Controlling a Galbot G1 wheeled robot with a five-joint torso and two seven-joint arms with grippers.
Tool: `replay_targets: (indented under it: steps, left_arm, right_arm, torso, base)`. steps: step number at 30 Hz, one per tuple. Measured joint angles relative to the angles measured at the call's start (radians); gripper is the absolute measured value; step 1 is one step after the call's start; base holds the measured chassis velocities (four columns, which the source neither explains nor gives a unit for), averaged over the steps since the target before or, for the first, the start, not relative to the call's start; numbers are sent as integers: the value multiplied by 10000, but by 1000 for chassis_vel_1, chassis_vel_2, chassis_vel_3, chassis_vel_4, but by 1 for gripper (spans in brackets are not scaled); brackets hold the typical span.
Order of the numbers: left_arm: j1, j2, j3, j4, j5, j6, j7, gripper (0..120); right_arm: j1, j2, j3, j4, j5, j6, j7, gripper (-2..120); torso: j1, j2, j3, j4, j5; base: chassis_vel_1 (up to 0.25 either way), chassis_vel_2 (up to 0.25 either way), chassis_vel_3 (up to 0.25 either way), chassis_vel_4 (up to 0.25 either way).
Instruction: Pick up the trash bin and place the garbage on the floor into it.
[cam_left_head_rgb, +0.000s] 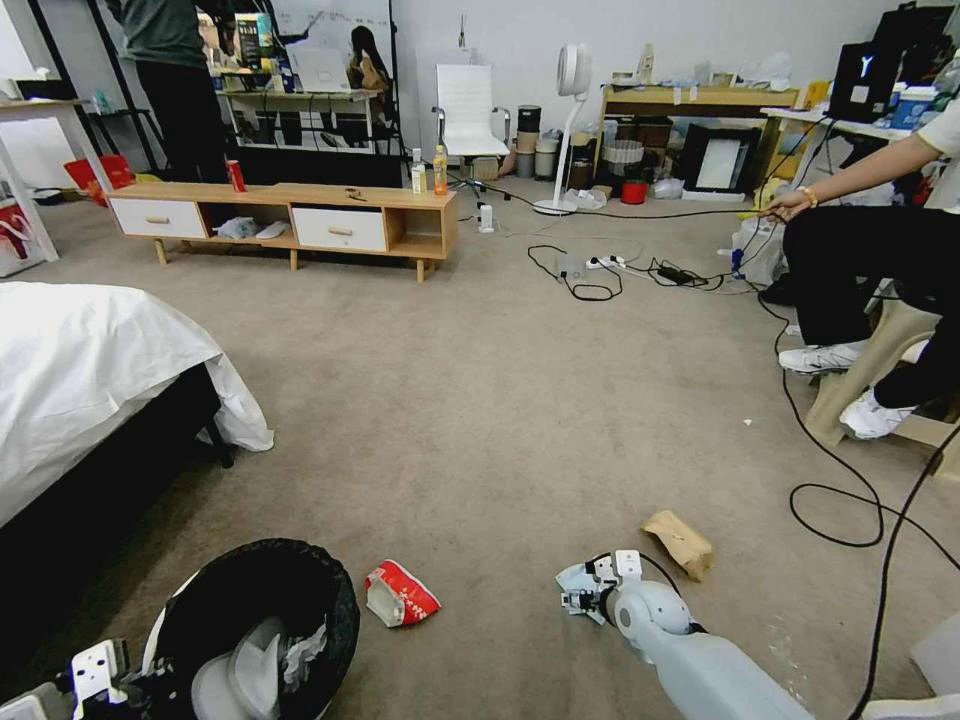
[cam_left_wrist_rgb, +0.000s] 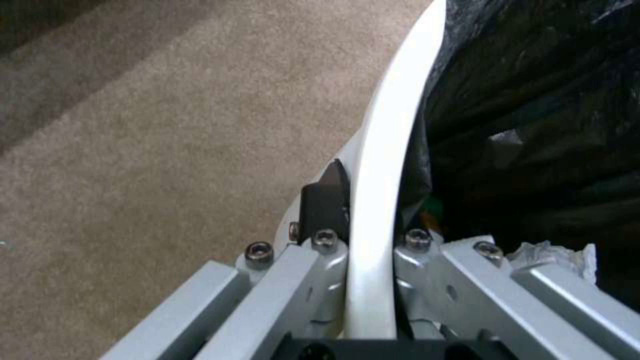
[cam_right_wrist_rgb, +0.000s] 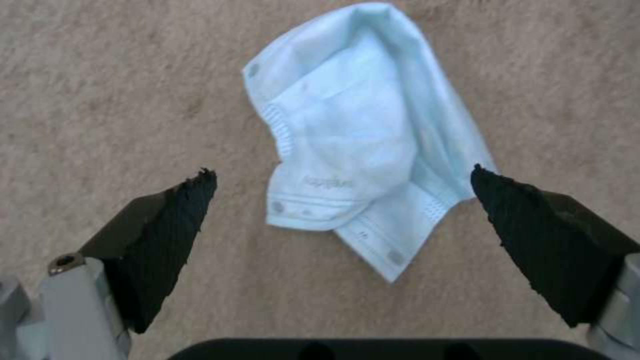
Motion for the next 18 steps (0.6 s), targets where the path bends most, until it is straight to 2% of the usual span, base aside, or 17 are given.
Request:
replay_targets:
  steps: [18]
  left_arm:
    - [107,-30,-25,-56,34,-24,42,2]
  right_arm:
    - [473,713,2,-939,-558,292,-240,98]
  torso:
    - [0,1,0,1,0]
  base:
    - [0,0,0,0]
